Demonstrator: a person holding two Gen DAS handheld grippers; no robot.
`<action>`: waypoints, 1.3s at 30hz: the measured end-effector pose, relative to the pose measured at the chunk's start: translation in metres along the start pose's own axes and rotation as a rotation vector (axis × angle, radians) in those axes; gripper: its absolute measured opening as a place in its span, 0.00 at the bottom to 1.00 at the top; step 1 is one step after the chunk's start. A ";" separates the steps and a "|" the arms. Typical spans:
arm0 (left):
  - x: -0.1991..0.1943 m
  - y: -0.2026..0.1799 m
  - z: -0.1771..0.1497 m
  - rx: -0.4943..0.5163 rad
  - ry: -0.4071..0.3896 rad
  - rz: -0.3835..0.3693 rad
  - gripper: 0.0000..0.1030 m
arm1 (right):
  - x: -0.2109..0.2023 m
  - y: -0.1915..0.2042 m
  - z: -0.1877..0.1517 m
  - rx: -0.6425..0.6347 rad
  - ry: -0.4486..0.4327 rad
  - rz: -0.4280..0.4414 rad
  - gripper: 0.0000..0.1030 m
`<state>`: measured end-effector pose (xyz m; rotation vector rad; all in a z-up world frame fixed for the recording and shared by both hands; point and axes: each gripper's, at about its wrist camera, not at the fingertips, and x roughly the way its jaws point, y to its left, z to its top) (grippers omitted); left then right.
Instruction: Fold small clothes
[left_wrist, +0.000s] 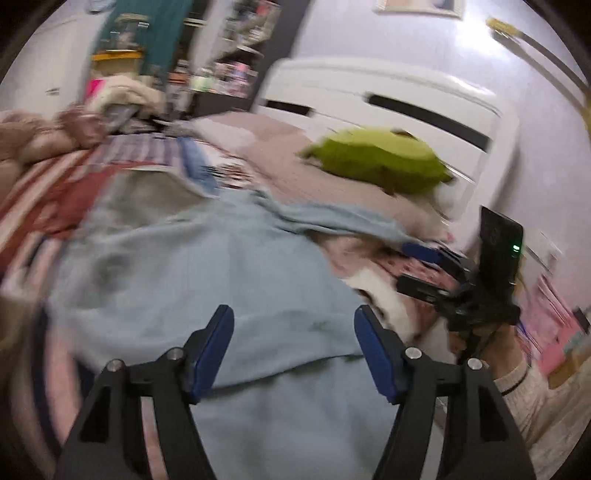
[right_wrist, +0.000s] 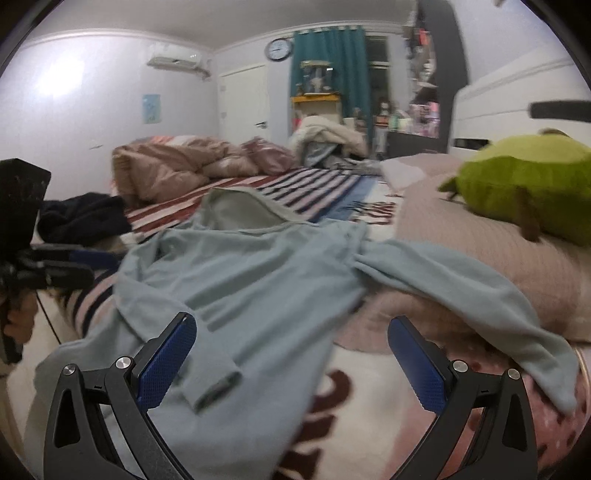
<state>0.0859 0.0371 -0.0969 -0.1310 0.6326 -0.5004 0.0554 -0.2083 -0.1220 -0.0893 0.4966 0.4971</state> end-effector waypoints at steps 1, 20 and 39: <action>-0.012 0.006 -0.010 -0.009 -0.011 0.039 0.62 | 0.006 0.008 0.006 -0.015 0.011 0.056 1.00; -0.072 0.123 -0.078 -0.196 -0.057 0.291 0.66 | 0.159 0.209 0.016 -0.608 0.372 0.379 0.42; -0.038 0.123 -0.071 -0.186 0.008 0.127 0.67 | 0.162 0.106 0.057 -0.098 0.385 0.481 0.06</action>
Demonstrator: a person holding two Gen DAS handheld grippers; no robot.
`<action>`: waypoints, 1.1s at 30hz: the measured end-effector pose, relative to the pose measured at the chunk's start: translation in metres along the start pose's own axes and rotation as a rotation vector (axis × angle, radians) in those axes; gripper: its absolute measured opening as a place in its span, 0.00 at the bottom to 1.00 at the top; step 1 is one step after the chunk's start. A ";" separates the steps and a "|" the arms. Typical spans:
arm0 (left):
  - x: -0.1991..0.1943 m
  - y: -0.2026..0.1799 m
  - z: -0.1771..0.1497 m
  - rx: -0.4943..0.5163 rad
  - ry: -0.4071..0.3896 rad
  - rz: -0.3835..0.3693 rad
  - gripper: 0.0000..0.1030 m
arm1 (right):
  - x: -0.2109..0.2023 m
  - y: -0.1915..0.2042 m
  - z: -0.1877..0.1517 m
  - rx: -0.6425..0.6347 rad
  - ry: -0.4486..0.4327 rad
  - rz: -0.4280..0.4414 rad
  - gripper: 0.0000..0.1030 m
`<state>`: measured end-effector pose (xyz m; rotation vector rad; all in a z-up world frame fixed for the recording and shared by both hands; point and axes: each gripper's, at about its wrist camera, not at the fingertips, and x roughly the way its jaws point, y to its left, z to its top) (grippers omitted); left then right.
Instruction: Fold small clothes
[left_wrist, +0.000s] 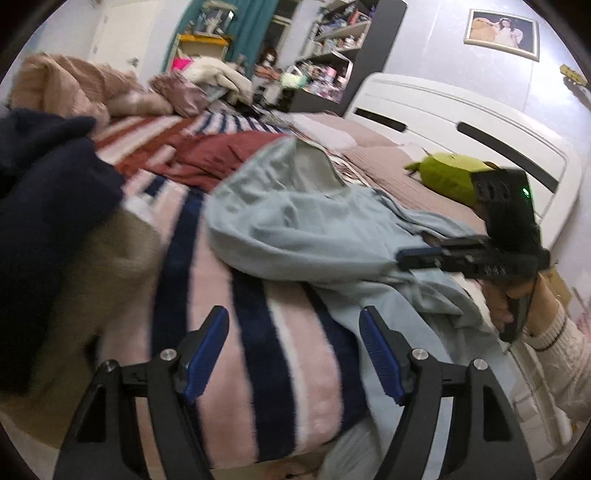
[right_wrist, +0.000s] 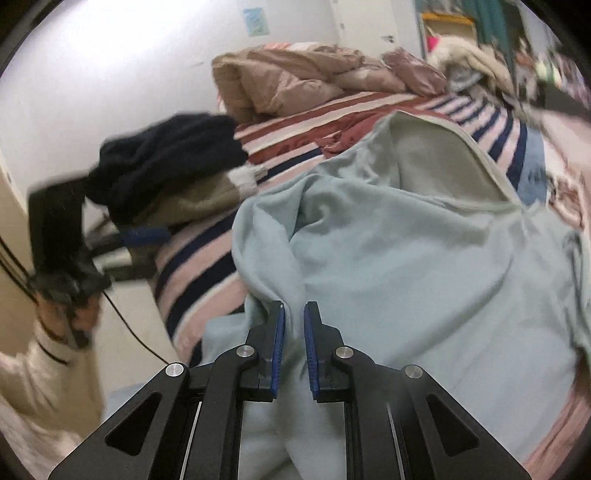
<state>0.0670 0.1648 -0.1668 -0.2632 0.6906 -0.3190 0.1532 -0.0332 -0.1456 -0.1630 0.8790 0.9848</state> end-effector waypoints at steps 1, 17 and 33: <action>0.006 -0.002 -0.002 -0.012 0.019 -0.028 0.67 | -0.001 -0.002 0.000 0.004 0.003 -0.023 0.06; 0.047 -0.064 -0.032 0.016 0.183 -0.168 0.00 | -0.022 0.022 -0.061 -0.196 0.121 -0.025 0.44; 0.003 -0.024 -0.020 -0.010 0.128 -0.044 0.58 | -0.038 -0.016 -0.047 -0.107 0.032 -0.306 0.03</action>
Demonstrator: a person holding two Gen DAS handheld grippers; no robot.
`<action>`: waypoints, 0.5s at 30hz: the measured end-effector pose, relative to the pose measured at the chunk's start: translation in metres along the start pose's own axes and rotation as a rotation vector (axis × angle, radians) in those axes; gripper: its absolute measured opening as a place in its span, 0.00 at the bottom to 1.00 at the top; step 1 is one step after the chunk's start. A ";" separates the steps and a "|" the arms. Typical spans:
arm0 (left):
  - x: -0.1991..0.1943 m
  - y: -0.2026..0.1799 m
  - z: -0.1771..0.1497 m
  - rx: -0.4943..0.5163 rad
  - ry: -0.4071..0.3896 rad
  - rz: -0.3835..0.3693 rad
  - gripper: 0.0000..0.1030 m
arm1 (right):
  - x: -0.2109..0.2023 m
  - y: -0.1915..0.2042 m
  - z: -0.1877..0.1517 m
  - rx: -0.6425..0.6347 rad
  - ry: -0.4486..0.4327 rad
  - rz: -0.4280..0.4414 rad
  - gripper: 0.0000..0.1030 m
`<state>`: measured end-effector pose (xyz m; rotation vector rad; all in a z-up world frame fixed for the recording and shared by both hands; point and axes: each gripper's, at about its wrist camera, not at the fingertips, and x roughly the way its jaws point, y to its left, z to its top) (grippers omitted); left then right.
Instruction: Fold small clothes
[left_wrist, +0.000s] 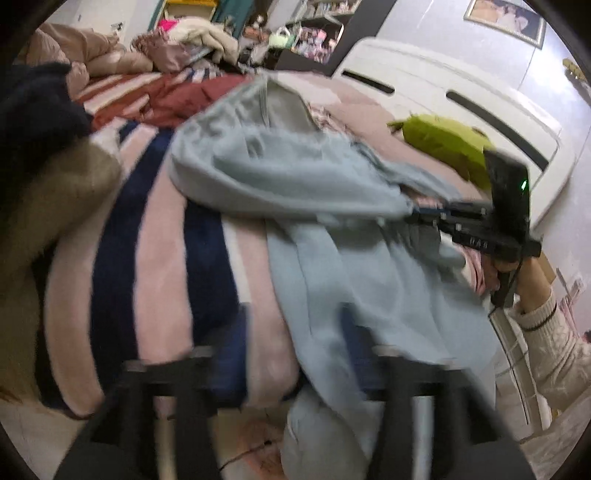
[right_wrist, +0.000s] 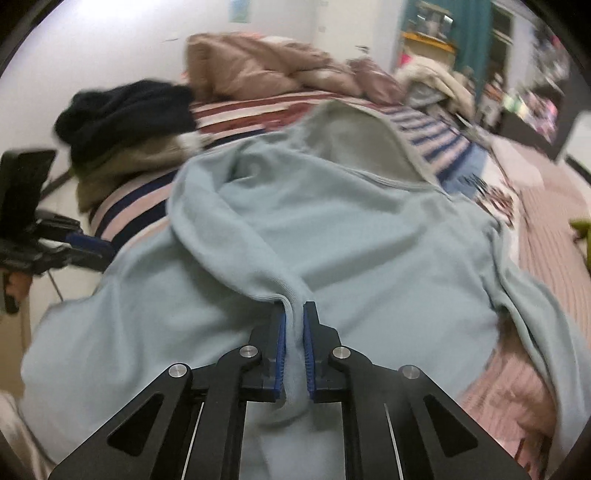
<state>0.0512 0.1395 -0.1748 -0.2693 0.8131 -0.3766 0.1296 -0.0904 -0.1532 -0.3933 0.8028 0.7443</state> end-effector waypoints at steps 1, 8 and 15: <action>0.002 0.001 0.004 0.005 0.000 0.001 0.59 | 0.000 -0.008 0.000 0.023 0.007 -0.004 0.03; 0.046 0.025 0.060 -0.045 0.009 -0.024 0.59 | 0.011 -0.063 -0.008 0.208 0.064 -0.002 0.03; 0.077 0.043 0.098 -0.102 -0.021 -0.018 0.44 | 0.001 -0.075 -0.020 0.240 0.082 -0.043 0.05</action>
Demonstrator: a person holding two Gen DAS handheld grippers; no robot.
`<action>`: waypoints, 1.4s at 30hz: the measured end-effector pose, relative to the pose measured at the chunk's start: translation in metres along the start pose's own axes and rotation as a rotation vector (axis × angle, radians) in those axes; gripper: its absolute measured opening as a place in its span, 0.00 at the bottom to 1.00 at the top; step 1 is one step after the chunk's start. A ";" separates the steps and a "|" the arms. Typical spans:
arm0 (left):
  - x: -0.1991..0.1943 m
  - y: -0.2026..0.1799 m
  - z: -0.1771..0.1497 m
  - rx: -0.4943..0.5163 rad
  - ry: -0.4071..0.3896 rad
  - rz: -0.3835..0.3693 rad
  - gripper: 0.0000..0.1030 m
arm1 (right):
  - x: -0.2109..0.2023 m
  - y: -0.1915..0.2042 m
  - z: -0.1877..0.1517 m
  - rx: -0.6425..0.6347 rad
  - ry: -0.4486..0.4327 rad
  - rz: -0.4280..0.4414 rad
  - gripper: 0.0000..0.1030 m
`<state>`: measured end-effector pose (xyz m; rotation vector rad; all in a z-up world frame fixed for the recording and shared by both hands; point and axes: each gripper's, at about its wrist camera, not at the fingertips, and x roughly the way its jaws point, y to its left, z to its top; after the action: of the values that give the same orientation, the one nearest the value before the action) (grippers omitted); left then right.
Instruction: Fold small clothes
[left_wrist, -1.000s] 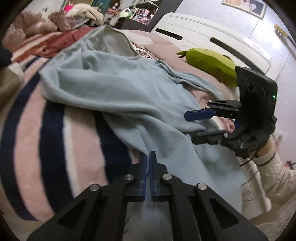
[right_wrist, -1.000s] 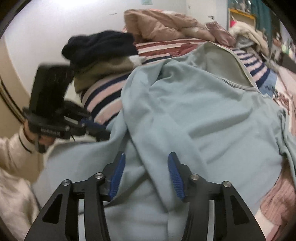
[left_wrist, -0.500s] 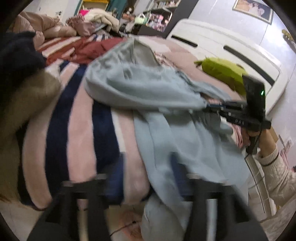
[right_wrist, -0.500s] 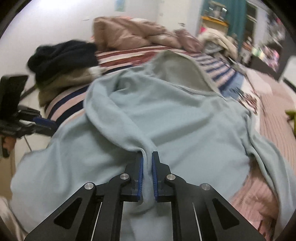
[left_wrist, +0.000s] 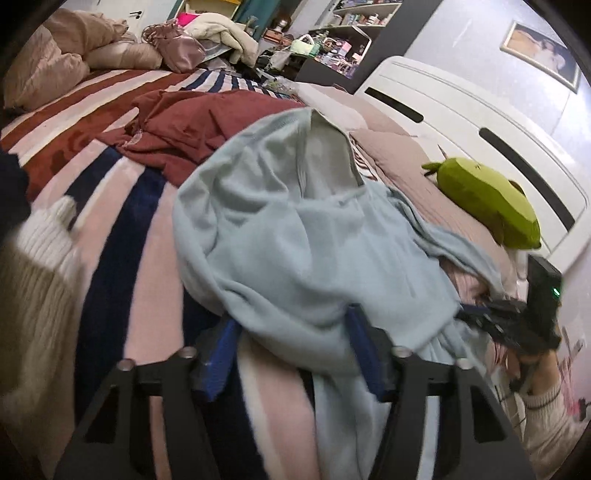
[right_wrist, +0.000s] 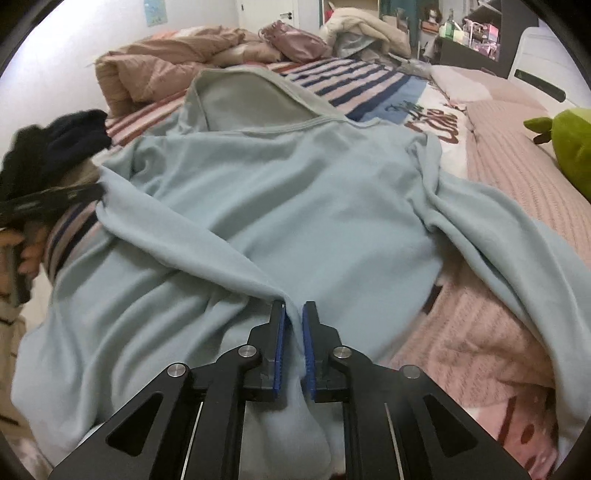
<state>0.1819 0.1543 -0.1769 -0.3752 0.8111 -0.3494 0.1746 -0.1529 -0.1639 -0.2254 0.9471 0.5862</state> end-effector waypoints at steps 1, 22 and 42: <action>0.000 0.000 0.002 -0.001 -0.004 0.000 0.41 | -0.006 -0.001 -0.002 0.005 -0.010 0.036 0.15; -0.031 -0.027 0.017 0.105 -0.002 0.099 0.11 | -0.072 0.023 -0.039 -0.052 -0.111 0.041 0.01; 0.018 -0.114 0.081 0.282 0.024 0.083 0.14 | -0.073 -0.012 -0.065 0.109 -0.001 0.275 0.01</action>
<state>0.2368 0.0621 -0.0857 -0.0743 0.7859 -0.3855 0.1032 -0.2179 -0.1427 0.0038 1.0132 0.7840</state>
